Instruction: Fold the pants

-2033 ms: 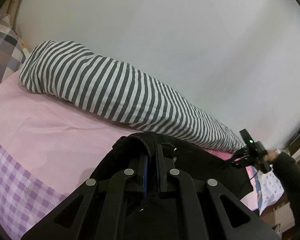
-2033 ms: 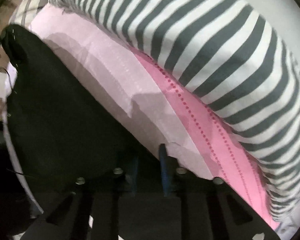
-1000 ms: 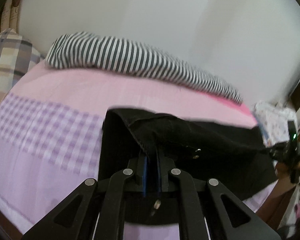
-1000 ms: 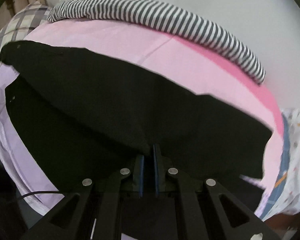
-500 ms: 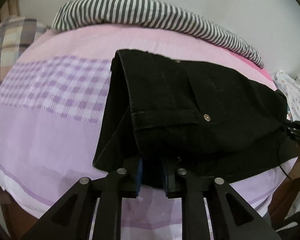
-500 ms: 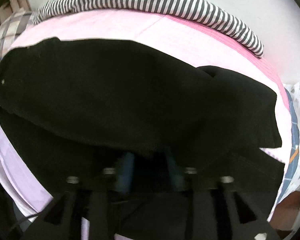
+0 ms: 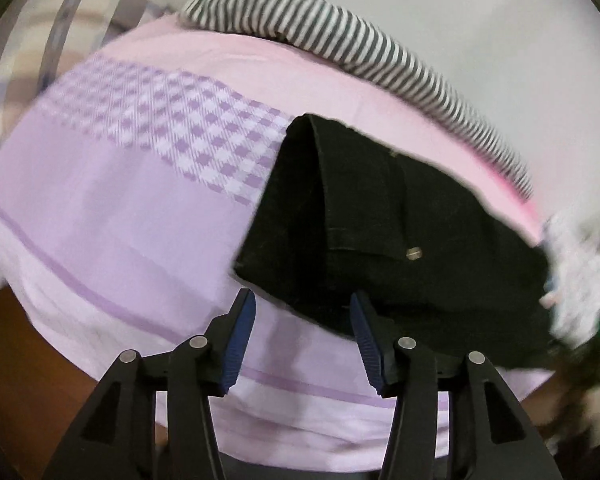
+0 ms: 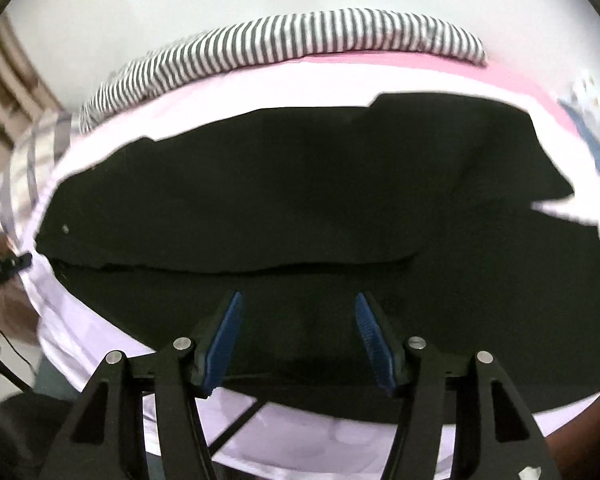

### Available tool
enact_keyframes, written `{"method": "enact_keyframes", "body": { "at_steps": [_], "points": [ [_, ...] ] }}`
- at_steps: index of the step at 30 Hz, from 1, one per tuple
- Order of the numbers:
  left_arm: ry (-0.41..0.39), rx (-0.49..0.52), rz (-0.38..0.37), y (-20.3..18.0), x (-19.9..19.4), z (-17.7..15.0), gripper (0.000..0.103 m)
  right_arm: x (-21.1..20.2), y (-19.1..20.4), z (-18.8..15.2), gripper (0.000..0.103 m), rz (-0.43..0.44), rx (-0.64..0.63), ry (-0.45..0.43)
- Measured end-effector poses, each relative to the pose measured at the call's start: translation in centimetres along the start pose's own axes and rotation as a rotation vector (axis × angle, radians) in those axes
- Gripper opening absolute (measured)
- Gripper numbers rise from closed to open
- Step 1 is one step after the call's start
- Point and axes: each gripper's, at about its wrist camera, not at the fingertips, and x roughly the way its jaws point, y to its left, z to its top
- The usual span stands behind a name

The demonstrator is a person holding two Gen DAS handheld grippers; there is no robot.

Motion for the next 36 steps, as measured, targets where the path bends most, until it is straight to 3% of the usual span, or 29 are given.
{"method": "enact_keyframes", "body": {
  "at_steps": [5,8,23,24,26,29,31,36],
  "points": [
    [0.052,-0.158,-0.196,-0.3,1.2,-0.6,0.050,0.2,-1.1,-0.8,0.056,0.071,0.136,-0.021],
    [0.073,-0.203,-0.245,-1.0,2.7,-0.4,0.050,0.3,-2.0,-1.1,0.056,0.123,0.215,-0.031],
    [0.043,-0.326,-0.239,-0.9,6.8,1.3,0.050,1.4,-9.1,-1.5,0.057,0.202,0.569,-0.113],
    [0.037,-0.330,-0.240,-0.9,6.8,1.3,0.047,1.7,-9.5,-1.5,0.057,0.210,0.592,-0.115],
    [0.013,-0.316,-0.218,-1.0,6.7,1.8,0.028,2.0,-10.3,-1.4,0.057,0.210,0.628,-0.119],
    [-0.030,-0.291,-0.210,-1.0,6.1,2.2,0.017,2.4,-11.4,-1.4,0.056,0.213,0.685,-0.139],
    [-0.061,-0.270,-0.186,-1.2,5.4,2.9,0.016,2.6,-12.0,-1.2,0.055,0.220,0.712,-0.152],
    [-0.112,-0.297,-0.209,-1.2,3.7,5.0,0.015,2.7,-13.6,-0.7,0.054,0.209,0.759,-0.184]
  ]
}}
